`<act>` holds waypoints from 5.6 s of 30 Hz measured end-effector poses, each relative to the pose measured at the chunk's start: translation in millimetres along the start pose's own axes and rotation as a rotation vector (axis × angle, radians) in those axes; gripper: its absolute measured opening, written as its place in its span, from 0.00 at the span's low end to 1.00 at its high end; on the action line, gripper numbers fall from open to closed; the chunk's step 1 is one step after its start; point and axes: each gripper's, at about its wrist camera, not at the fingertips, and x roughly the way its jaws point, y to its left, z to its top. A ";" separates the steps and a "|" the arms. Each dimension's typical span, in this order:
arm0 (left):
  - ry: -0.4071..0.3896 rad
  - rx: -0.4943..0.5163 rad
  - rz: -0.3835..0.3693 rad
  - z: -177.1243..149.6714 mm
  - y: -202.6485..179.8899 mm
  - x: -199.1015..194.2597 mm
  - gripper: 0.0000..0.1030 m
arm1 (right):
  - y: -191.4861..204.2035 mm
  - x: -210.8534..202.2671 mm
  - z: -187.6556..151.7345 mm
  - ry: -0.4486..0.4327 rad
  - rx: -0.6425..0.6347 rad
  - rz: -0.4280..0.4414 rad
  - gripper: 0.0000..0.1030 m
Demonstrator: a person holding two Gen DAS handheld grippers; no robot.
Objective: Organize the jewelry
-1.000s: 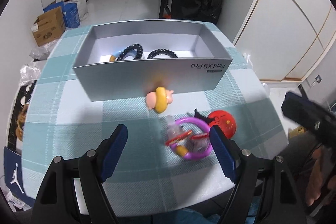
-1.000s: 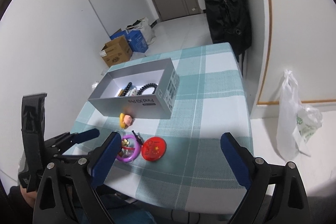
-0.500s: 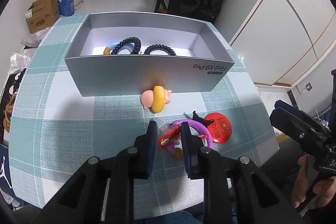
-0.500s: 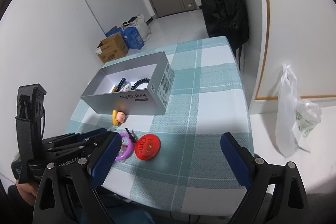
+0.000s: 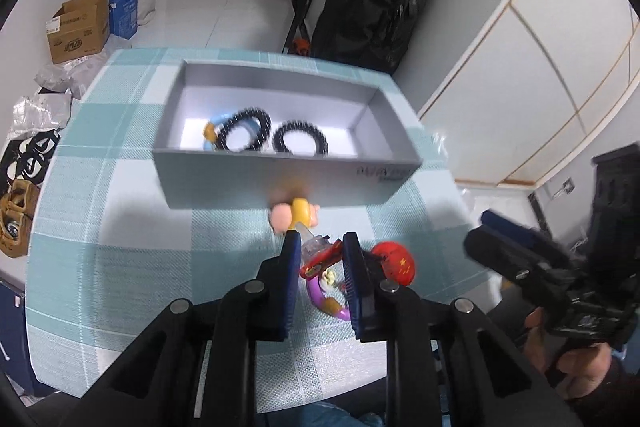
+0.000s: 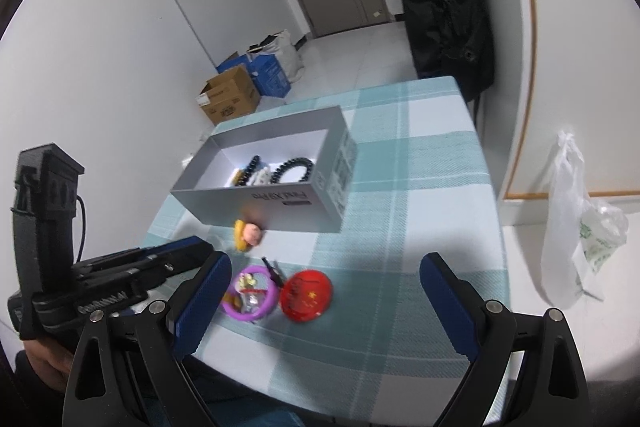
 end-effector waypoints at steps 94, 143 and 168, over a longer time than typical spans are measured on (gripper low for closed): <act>-0.049 -0.060 0.063 80.4 40.1 31.0 0.16 | 41.2 98.2 100.3 0.048 -0.118 0.215 0.24; -0.068 -0.050 0.147 75.5 29.0 27.9 0.54 | 19.7 81.0 101.1 0.018 -0.044 0.174 0.55; -0.145 0.068 0.161 13.8 -8.3 -23.3 0.68 | 27.4 17.1 52.5 -0.024 -0.100 0.063 0.83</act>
